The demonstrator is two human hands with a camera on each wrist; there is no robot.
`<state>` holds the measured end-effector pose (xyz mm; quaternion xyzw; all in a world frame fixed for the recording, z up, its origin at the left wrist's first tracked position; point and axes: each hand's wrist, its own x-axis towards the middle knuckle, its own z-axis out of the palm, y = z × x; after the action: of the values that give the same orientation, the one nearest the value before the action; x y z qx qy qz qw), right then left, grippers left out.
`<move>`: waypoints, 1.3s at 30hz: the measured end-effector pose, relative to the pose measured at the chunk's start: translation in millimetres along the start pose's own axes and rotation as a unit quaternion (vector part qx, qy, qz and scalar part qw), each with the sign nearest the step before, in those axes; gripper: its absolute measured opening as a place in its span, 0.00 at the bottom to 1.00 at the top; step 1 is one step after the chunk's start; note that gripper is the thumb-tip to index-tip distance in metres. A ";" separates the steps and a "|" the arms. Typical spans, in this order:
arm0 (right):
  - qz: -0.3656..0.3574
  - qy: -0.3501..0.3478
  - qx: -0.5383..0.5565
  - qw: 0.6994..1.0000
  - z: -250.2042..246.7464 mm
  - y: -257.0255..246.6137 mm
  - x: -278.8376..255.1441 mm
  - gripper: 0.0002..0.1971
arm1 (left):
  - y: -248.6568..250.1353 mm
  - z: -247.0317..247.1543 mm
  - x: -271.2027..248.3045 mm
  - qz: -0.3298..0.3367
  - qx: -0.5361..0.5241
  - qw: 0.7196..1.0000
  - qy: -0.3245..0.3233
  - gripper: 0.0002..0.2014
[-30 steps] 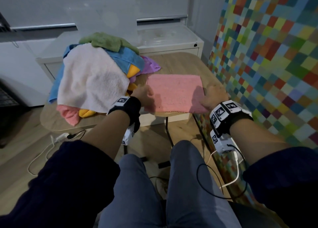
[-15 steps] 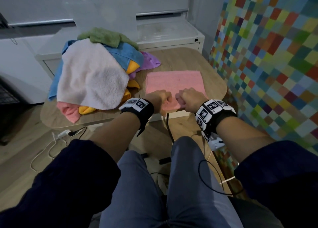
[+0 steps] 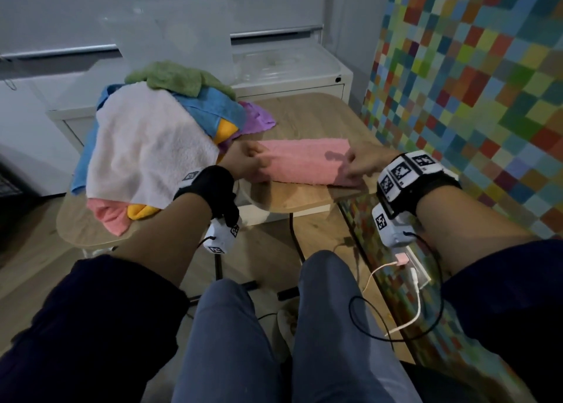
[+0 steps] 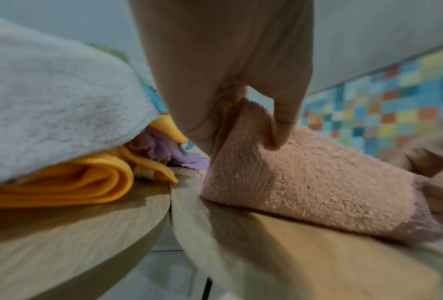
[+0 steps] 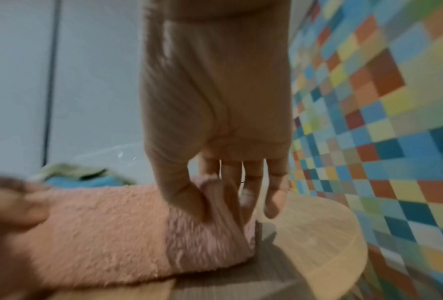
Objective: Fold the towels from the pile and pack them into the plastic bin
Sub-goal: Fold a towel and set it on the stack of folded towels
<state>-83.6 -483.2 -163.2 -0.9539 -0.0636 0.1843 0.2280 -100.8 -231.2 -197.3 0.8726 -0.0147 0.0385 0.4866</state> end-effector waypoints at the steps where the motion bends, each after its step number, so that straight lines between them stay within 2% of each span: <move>1: 0.008 0.032 0.090 0.995 -7.0 -1.2 3.4 0.01 | -2.4 -2.1 7.0 -0.010 -0.028 0.999 0.034 0.04; 4: 0.059 0.124 0.309 0.941 -19.9 -2.2 22.7 0.03 | -8.0 -0.3 32.8 -0.041 -0.076 0.993 0.076 0.06; 5: 0.076 0.149 0.338 0.926 -19.2 -3.9 31.5 0.04 | -7.7 2.0 41.6 -0.058 -0.072 0.992 0.084 0.04; 7: 0.102 0.196 0.328 0.918 -12.6 -5.9 49.5 0.05 | -12.3 7.6 57.9 -0.083 -0.034 0.991 0.096 0.05; 9: 0.117 0.225 0.270 0.929 -6.4 -9.3 65.4 0.13 | -14.6 9.5 72.6 -0.097 0.006 0.992 0.086 0.10; 11: 0.101 0.182 0.204 0.956 -5.6 -13.9 73.4 0.18 | -14.2 8.6 84.1 -0.120 0.026 0.990 0.066 0.11; 14: 0.109 0.150 0.149 0.971 -6.2 -11.8 85.7 0.18 | -18.4 6.3 99.8 -0.145 0.063 0.987 0.028 0.08; 15: 0.112 0.145 0.137 0.974 -3.8 -11.3 90.1 0.18 | -21.9 6.7 103.5 -0.148 0.079 0.986 0.018 0.08; 19: 0.143 0.143 0.126 0.971 2.1 -6.6 100.9 0.17 | -37.6 10.2 109.6 -0.163 0.095 0.982 0.007 0.18; 23: 0.156 0.135 0.126 0.970 1.3 -2.3 112.7 0.23 | -40.5 9.4 111.6 -0.164 0.098 0.982 -0.004 0.11; 27: 0.153 0.138 0.075 0.976 4.5 -4.4 119.0 0.21 | -31.7 7.7 111.7 -0.180 0.168 0.969 -0.035 0.16; 31: 0.159 0.159 0.015 0.974 9.7 -11.0 123.7 0.19 | -28.6 12.6 118.7 -0.134 0.286 0.949 -0.011 0.16; 34: 0.178 0.181 -0.051 0.966 7.4 -10.1 122.9 0.18 | -27.0 20.2 122.2 -0.089 0.388 0.916 -0.039 0.17; 36: 0.153 0.154 -0.063 0.974 2.8 -4.2 121.6 0.17 | -24.6 22.3 121.8 -0.061 0.423 0.902 -0.055 0.17; 39: 0.065 0.108 -0.009 0.992 -2.8 8.9 121.6 0.12 | -29.6 23.5 121.6 -0.042 0.432 0.894 -0.109 0.19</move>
<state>30.1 -467.3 -204.2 -0.9723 0.0217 0.0944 0.2126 23.5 -234.3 -224.8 0.9954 -0.0135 -0.0749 0.0582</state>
